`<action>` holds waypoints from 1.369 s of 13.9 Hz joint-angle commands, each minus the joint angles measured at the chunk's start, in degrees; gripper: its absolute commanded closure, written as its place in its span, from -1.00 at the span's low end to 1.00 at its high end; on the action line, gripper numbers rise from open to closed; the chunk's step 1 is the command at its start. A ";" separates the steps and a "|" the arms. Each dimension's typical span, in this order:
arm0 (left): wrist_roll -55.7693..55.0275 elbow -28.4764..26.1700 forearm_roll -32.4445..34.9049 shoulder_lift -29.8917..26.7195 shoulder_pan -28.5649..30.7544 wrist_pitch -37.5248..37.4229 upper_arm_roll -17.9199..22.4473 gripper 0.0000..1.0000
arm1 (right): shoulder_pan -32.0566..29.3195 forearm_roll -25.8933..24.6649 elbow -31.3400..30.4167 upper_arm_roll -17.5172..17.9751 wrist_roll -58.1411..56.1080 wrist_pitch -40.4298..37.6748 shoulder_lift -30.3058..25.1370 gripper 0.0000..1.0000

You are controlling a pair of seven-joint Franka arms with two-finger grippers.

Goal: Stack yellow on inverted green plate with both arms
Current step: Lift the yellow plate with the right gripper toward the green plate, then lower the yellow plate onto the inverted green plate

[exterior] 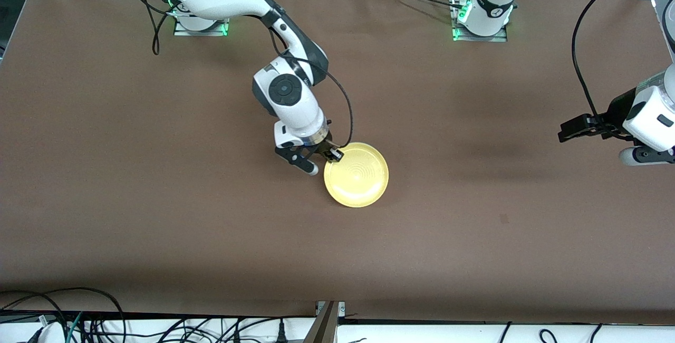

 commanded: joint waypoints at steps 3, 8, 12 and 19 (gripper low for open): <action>-0.29 1.54 -0.63 0.88 0.23 -0.21 0.00 -1.00 | 1.39 -2.62 1.23 -0.79 1.73 1.11 2.00 1.00; -0.29 1.54 -0.80 0.88 0.23 -0.21 -0.08 -1.00 | 1.74 -2.89 -0.08 -0.79 1.73 0.68 1.65 1.00; -0.29 1.54 -0.89 0.88 0.23 -0.30 -0.08 -1.00 | 2.36 -2.98 -2.63 -1.05 2.09 0.76 0.86 1.00; -0.29 1.54 -1.07 0.96 0.32 -0.30 0.01 -1.00 | 2.70 -3.07 -7.38 -1.05 2.26 0.76 -3.63 1.00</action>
